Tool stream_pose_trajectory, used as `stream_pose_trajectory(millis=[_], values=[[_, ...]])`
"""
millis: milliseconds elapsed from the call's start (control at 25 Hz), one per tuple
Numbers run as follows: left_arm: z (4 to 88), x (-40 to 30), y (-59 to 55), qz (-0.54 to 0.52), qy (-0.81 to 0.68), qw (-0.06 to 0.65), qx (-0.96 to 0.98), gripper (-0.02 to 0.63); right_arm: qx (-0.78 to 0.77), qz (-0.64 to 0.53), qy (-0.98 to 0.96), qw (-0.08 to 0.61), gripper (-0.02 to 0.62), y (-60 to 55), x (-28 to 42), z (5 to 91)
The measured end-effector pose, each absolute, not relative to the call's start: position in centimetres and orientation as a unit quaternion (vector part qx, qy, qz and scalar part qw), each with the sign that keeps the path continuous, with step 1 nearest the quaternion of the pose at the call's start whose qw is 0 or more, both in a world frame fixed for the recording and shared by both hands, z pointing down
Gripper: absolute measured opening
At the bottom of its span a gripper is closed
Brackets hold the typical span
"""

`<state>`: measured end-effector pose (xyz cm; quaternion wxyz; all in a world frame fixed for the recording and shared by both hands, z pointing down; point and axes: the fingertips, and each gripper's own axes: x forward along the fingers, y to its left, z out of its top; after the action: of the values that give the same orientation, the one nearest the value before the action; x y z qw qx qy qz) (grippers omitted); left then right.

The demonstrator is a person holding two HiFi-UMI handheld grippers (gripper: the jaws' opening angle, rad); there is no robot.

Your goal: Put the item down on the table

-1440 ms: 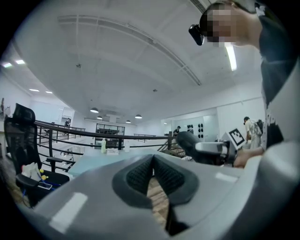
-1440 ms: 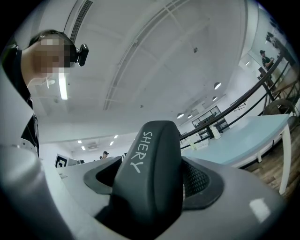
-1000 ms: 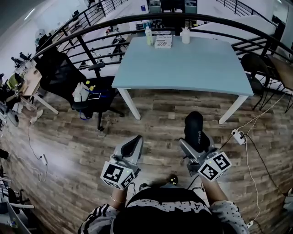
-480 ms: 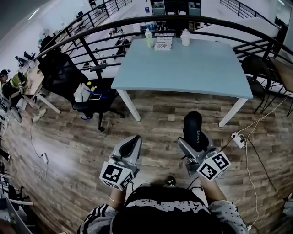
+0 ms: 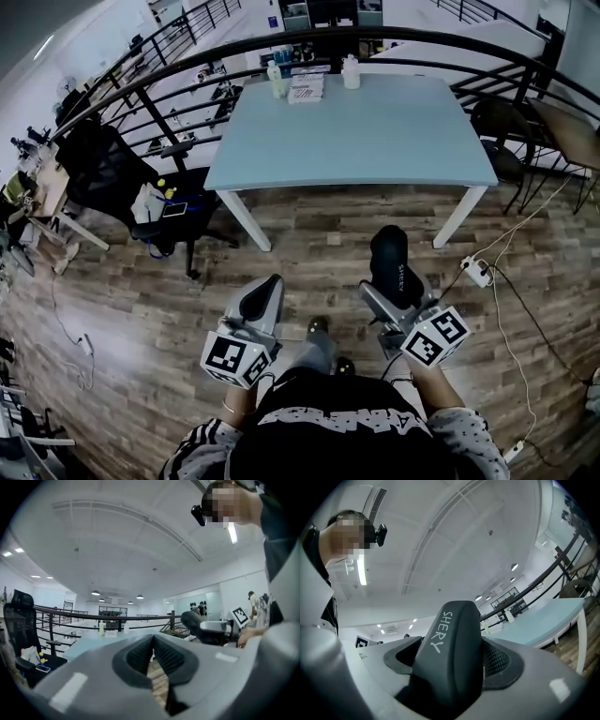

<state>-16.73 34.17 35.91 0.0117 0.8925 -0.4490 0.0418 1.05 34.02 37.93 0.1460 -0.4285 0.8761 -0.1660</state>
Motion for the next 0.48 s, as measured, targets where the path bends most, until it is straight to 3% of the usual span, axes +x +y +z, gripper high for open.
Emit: stream_pose_trajectory(millis=[480], values=[[36.4, -10.2, 26.9, 0.012, -0.376, 0.022, 0.926, 0.0, -0.51, -0.15, 0.836, 0.137, 0.393, 30.2, 7.9, 37.8]])
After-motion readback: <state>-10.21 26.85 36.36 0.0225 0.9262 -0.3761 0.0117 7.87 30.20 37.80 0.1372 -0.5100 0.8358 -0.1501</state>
